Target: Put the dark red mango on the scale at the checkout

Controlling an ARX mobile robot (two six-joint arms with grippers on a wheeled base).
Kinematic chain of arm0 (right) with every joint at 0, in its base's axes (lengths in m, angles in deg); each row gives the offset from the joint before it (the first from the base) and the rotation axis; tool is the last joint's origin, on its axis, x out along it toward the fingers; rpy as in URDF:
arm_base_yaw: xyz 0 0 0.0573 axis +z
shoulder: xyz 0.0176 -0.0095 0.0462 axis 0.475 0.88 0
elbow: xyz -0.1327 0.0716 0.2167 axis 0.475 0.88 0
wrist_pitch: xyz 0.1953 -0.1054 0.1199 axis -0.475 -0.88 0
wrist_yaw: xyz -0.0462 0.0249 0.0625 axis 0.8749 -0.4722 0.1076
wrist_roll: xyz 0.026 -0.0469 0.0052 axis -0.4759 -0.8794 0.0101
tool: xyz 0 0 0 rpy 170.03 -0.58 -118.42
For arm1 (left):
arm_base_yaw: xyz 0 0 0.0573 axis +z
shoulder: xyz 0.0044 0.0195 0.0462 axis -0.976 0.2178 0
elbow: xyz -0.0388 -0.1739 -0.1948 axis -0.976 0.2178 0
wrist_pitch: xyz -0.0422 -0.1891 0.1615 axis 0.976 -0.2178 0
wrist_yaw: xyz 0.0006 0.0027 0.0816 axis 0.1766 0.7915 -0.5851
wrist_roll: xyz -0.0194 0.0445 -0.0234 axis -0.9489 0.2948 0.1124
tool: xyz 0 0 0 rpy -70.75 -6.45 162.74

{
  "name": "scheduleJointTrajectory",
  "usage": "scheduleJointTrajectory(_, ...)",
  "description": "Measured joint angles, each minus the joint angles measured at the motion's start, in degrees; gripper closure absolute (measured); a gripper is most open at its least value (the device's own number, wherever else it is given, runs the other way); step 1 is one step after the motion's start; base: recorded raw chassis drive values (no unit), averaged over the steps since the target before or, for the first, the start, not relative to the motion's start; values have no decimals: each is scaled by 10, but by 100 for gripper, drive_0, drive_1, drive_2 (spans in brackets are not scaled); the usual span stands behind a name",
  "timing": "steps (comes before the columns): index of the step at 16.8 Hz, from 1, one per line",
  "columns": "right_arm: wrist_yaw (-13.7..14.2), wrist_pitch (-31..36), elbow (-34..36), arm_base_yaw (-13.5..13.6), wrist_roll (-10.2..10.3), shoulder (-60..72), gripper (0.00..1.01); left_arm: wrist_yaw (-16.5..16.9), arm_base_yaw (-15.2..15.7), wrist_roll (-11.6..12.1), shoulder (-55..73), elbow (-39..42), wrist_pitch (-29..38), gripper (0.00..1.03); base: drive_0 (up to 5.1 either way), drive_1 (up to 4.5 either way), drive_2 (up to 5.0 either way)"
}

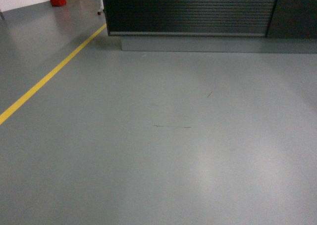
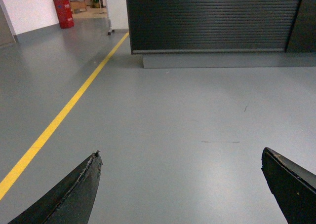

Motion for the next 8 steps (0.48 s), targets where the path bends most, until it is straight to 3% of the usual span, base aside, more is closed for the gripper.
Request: scheduleJointTrajectory(8,0,0,0,0,0,0,3,0,0,0,0,0,0,5,0,0,0)
